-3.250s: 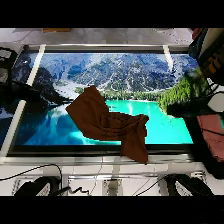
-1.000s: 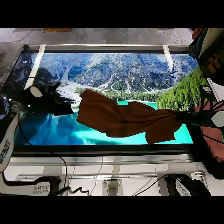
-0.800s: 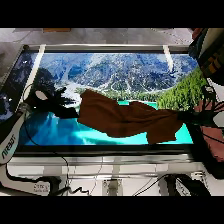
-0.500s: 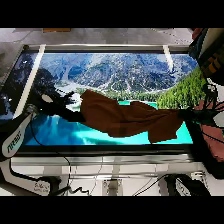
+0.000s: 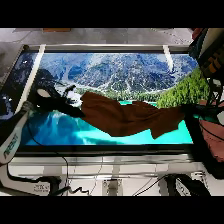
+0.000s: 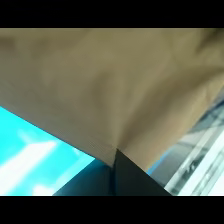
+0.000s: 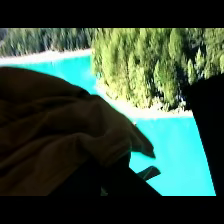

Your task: Fold the clothes and pants, and hang the long-sleeved shirts on hangers.

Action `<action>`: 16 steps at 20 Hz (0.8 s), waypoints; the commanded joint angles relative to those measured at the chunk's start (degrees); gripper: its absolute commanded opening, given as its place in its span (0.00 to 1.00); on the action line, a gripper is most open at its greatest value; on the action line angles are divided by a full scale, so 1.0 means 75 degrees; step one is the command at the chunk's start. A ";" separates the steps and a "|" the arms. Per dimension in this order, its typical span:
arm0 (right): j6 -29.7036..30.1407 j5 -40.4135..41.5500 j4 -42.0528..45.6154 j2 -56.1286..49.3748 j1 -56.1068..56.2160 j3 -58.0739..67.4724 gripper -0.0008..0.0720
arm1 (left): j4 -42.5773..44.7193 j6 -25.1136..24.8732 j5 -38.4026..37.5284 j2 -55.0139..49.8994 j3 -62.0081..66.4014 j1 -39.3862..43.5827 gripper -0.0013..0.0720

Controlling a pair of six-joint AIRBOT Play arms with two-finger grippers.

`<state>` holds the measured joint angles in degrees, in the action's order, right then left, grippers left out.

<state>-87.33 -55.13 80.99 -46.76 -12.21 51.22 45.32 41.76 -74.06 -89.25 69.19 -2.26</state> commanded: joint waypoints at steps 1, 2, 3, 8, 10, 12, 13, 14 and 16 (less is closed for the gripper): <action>0.0000 0.0149 -0.0417 0.0009 0.0000 0.0752 0.03 | -0.0213 -0.0026 -0.0536 0.1090 0.0970 -0.0667 0.03; 0.0006 0.0134 -0.0694 0.0015 0.0000 0.1067 0.03 | -0.0493 -0.0029 -0.0527 0.1536 0.1291 -0.0959 0.03; 0.0093 0.0140 -0.1023 0.0050 0.0026 0.1367 0.03 | -0.0833 -0.0029 -0.0463 0.1990 0.1574 -0.1259 0.03; 0.1204 0.0152 -0.2127 0.0711 0.0498 0.2853 0.03 | -0.2171 -0.0029 0.1160 0.4217 0.1923 -0.2567 0.03; 0.1201 0.0128 -0.2171 0.1177 0.0507 0.3346 0.03 | -0.2168 -0.0029 0.1877 0.5065 0.1923 -0.2926 0.03; 0.1195 0.0079 -0.2226 0.1743 0.0507 0.3783 0.03 | -0.2165 -0.0029 0.2358 0.5863 0.1923 -0.3220 0.03; 0.1177 0.0076 -0.2264 0.2037 0.0507 0.3963 0.03 | -0.2165 -0.0029 0.2515 0.6245 0.1923 -0.3351 0.03; 0.1174 0.0067 -0.2337 0.2340 0.0507 0.4109 0.03 | -0.2133 -0.0029 0.2614 0.6589 0.1923 -0.3465 0.03; 0.1005 0.0070 -0.2460 0.2940 0.0507 0.4354 0.03 | -0.1775 -0.0026 0.2658 0.7216 0.1923 -0.3617 0.03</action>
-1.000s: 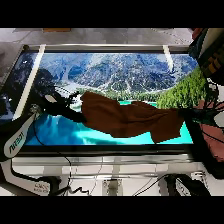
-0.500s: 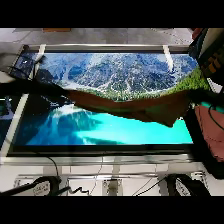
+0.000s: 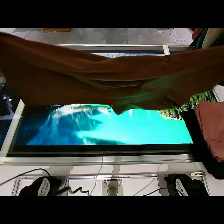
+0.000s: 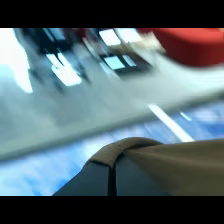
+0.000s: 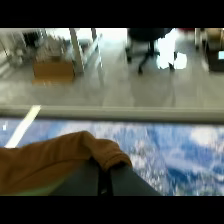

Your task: Fold the clothes and pants, and hang the long-sleeved shirts on hangers.

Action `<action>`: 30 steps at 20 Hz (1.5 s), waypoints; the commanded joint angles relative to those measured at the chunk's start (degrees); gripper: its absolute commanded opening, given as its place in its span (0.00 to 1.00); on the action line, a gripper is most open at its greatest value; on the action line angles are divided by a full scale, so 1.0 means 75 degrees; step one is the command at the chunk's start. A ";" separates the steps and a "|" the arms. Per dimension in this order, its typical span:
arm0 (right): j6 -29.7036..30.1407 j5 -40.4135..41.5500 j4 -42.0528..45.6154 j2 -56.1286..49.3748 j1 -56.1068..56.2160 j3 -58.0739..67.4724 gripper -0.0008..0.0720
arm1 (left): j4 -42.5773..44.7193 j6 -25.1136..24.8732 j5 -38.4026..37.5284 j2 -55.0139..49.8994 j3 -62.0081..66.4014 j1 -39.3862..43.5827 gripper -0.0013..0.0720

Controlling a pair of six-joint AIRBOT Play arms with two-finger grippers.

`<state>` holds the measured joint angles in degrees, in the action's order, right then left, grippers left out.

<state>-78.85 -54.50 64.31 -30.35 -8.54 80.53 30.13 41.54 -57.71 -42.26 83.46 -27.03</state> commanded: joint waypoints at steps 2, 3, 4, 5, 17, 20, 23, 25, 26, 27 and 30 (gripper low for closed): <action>-0.0729 -0.0009 -0.0224 0.1209 0.0017 0.0530 0.03 | 0.1070 0.0621 0.0466 0.1419 0.0003 -0.0315 0.03; -0.0935 -0.0015 -0.0216 0.1341 0.0017 0.0527 0.03 | 0.1623 0.1291 0.0423 0.1600 -0.0006 -0.0315 0.03; -0.1055 0.0000 -0.0204 0.1373 0.0017 0.0525 0.03 | 0.2250 0.2122 0.0274 0.1702 -0.0006 -0.0315 0.03; -0.1058 0.0017 -0.0108 0.1294 0.0017 0.0522 0.03 | 0.2716 0.3022 -0.0032 0.1719 -0.0012 -0.0315 0.03; -0.1413 0.0679 -0.0833 -0.5345 0.0020 -0.0664 0.03 | 0.0708 0.2547 0.0822 -0.2407 -0.4004 0.1029 0.03; -0.1411 0.1600 -0.1836 -0.6805 0.0047 -0.0664 0.03 | -0.0516 0.1320 0.1574 -0.4392 -0.3885 0.1886 0.04; -0.1396 0.2827 -0.2069 -0.7452 0.0326 -0.0659 0.03 | -0.2678 0.0297 0.2194 -0.5572 -0.3596 0.2113 0.03; -0.1358 0.3587 -0.1964 -0.7533 0.0571 -0.0659 0.03 | -0.3893 -0.0536 0.2264 -0.5951 -0.3416 0.2110 0.03; -0.1355 0.3876 -0.1836 -0.7530 0.0676 -0.0659 0.03 | -0.4331 -0.0962 0.2314 -0.6027 -0.3366 0.2098 0.03; -0.1355 0.4004 -0.1702 -0.7528 0.0764 -0.0641 0.03 | -0.4677 -0.1262 0.2398 -0.6035 -0.3357 0.2095 0.04; -0.1346 0.3698 -0.1507 -0.7516 0.0851 -0.0644 0.80 | -0.4937 -0.1486 0.2387 -0.6030 -0.3351 0.2002 0.96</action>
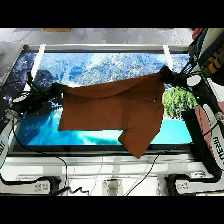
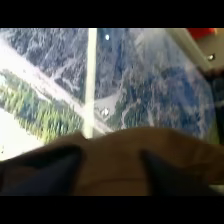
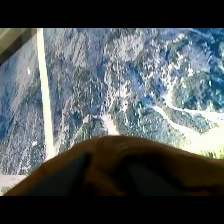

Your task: Fold the clothes and pants, and hang the long-sleeved shirts on hangers.

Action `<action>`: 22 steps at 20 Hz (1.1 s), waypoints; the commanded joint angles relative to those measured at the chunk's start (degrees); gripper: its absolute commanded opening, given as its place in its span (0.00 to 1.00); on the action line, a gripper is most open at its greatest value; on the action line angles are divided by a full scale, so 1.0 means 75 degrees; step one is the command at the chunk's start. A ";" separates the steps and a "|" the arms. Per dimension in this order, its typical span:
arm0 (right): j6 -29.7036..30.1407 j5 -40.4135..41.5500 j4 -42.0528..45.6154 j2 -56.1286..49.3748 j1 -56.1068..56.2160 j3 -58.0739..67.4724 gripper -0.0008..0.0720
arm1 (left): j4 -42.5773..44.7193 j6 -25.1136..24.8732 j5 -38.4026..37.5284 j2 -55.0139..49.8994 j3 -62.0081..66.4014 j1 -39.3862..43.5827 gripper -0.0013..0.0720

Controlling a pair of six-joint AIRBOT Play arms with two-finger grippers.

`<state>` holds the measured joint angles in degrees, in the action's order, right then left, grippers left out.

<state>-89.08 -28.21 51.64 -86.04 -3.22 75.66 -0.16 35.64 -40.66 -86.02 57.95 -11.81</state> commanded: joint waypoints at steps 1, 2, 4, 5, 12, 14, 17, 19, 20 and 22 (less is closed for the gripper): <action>0.0023 -0.0082 0.0391 -0.0050 0.0134 0.0009 0.88 | -0.0898 -0.0699 0.0006 -0.0184 0.0050 -0.0105 0.97; 0.0020 -0.0350 0.0749 0.0044 0.0073 0.0009 0.85 | -0.0854 -0.0699 -0.0277 -0.0128 0.0050 -0.0291 0.97; 0.0020 -0.1131 0.1763 0.0417 -0.0233 0.0006 0.68 | -0.0460 -0.0697 -0.0877 0.0131 0.0050 -0.0953 0.96; 0.0020 -0.1588 0.2296 0.0644 -0.0469 0.0006 0.64 | 0.0044 -0.0697 -0.1157 0.0350 0.0050 -0.1413 0.94; 0.2261 -0.5394 0.3529 0.1842 -0.2856 -0.0009 0.44 | 0.7667 0.0117 -0.2104 0.2745 0.0047 -0.3485 0.03; 0.3331 -0.6403 0.3299 0.1941 -0.3328 -0.0020 0.28 | 0.9480 0.0793 -0.2151 0.3314 0.0047 -0.3471 0.03; 0.4150 -0.6674 0.1807 0.2363 -0.4048 -0.0938 0.28 | 0.9742 0.1763 -0.2366 0.3622 0.0044 -0.3453 0.07; 0.4430 -0.6851 0.0819 0.2728 -0.4395 -0.2291 0.28 | 0.9524 0.1938 -0.2349 0.3611 -0.0020 -0.3325 0.72; 0.4453 -0.6851 0.0507 0.2882 -0.4444 -0.3092 0.29 | 0.9498 0.1938 -0.2334 0.3611 -0.0058 -0.3267 0.95; 0.4441 -0.6094 -0.0111 0.3010 -0.4307 -0.4447 0.44 | 0.9433 0.1938 -0.2323 0.3590 -0.0102 -0.3174 0.96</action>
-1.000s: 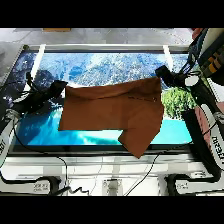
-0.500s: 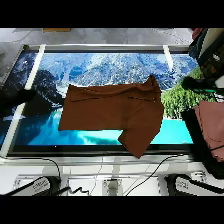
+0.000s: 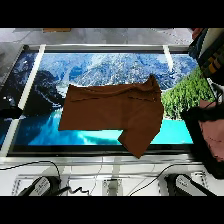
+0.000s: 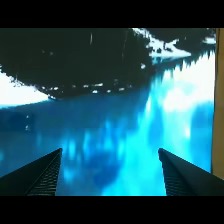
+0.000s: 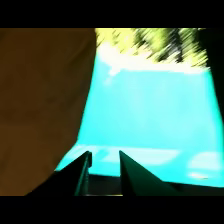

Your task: Fold the clothes and pants, and hang the long-sleeved shirts on hangers.

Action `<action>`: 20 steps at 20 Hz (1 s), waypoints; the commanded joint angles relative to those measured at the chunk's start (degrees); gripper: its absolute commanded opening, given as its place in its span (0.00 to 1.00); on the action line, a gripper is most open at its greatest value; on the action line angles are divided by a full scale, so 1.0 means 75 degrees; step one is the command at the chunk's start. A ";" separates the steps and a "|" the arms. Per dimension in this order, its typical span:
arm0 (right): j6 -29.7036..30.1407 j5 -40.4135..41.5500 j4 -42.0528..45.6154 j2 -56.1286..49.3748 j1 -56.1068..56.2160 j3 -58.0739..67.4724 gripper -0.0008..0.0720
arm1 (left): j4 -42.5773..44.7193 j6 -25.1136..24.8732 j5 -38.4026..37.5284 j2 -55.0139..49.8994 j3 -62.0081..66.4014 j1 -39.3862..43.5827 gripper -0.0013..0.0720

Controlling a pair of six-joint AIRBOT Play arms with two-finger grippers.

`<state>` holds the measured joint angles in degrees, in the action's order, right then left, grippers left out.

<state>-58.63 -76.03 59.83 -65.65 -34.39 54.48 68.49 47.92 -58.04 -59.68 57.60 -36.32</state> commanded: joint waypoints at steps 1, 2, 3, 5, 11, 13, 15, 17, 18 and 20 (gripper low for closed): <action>0.0385 0.0650 -0.1574 0.0271 -0.0017 -0.2203 0.71 | 0.0192 0.0300 -0.0006 0.0044 -0.0055 0.0117 0.96; 0.0367 0.1023 -0.1784 0.0233 0.0137 -0.2655 0.73 | 0.0166 0.0303 -0.0009 -0.0012 -0.0055 0.0131 0.96; 0.0323 0.1355 -0.1950 0.0157 0.0291 -0.3028 0.73 | 0.0119 0.0303 -0.0012 -0.0079 -0.0055 0.0131 0.96; 0.0248 0.1708 -0.2250 -0.0111 0.0565 -0.3471 0.73 | 0.0017 0.0306 -0.0015 -0.0227 -0.0055 0.0131 0.96; 0.0087 0.2777 -0.3191 -0.1311 0.1180 -0.3570 0.67 | -0.0868 0.0303 -0.0015 -0.0650 -0.0058 0.0131 0.96; 0.0149 0.2999 -0.3450 -0.1670 0.1180 -0.3570 0.61 | -0.0909 0.0303 -0.0017 -0.0804 -0.0058 0.0128 0.96; 0.0423 0.3142 -0.3771 -0.1845 0.1177 -0.3564 0.50 | -0.0918 0.0306 -0.0017 -0.0959 -0.0058 0.0131 0.96; 0.0871 0.3194 -0.4106 -0.1839 0.1177 -0.3555 0.49 | -0.0918 0.0306 -0.0020 -0.1128 -0.0058 0.0131 0.96; 0.0976 0.3252 -0.4141 -0.1839 0.1177 -0.3555 0.44 | -0.0921 0.0306 -0.0044 -0.1212 -0.0058 0.0128 0.96; 0.1046 0.3279 -0.4132 -0.1824 0.1166 -0.3555 0.43 | -0.0918 0.0303 -0.0189 -0.1364 -0.0058 0.0131 0.96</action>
<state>-53.12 -55.75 30.20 -78.87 -25.69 27.86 61.89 50.22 -58.46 -68.31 57.19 -35.33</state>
